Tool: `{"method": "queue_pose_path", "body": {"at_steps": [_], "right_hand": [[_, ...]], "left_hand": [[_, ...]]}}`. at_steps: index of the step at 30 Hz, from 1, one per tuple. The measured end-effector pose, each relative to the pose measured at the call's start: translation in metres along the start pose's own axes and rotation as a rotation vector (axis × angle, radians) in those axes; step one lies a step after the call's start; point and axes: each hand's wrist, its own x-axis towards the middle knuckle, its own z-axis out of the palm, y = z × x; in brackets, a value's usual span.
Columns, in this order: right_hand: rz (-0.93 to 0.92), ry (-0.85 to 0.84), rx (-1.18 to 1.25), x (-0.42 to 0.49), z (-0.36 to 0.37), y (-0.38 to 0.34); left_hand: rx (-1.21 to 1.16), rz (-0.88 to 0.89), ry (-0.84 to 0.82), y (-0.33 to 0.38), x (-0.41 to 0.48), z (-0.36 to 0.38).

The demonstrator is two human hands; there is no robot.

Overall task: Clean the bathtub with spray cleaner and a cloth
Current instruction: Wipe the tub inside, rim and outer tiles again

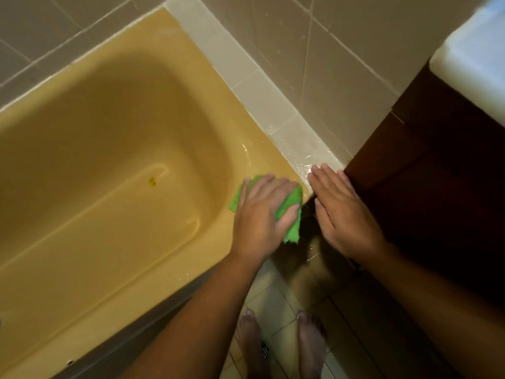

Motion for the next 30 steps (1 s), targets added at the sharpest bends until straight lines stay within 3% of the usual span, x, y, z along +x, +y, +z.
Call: {"method": "queue_pose_path", "body": {"at_steps": [3, 9, 12, 17, 24, 30], "right_hand": [[-0.023, -0.020, -0.034, 0.001, -0.001, 0.000], [-0.073, -0.027, -0.017, 0.005, 0.001, 0.007], [-0.047, -0.035, 0.012, 0.006, 0.000, 0.007], [-0.052, 0.003, -0.058, 0.007, 0.000, -0.003], [-0.043, -0.134, -0.383, 0.040, 0.008, -0.026], [-0.005, -0.196, -0.508, 0.059, 0.015, -0.040]], "left_hand": [[-0.053, 0.025, -0.032, -0.024, -0.018, -0.015], [0.024, -0.259, 0.212, 0.005, 0.042, 0.012], [0.027, -0.189, 0.142, 0.025, 0.034, 0.022], [0.024, 0.039, -0.025, -0.001, -0.020, 0.002], [-0.041, -0.076, 0.065, -0.023, 0.018, -0.003], [-0.074, -0.080, 0.111, -0.053, 0.068, -0.013]]}}
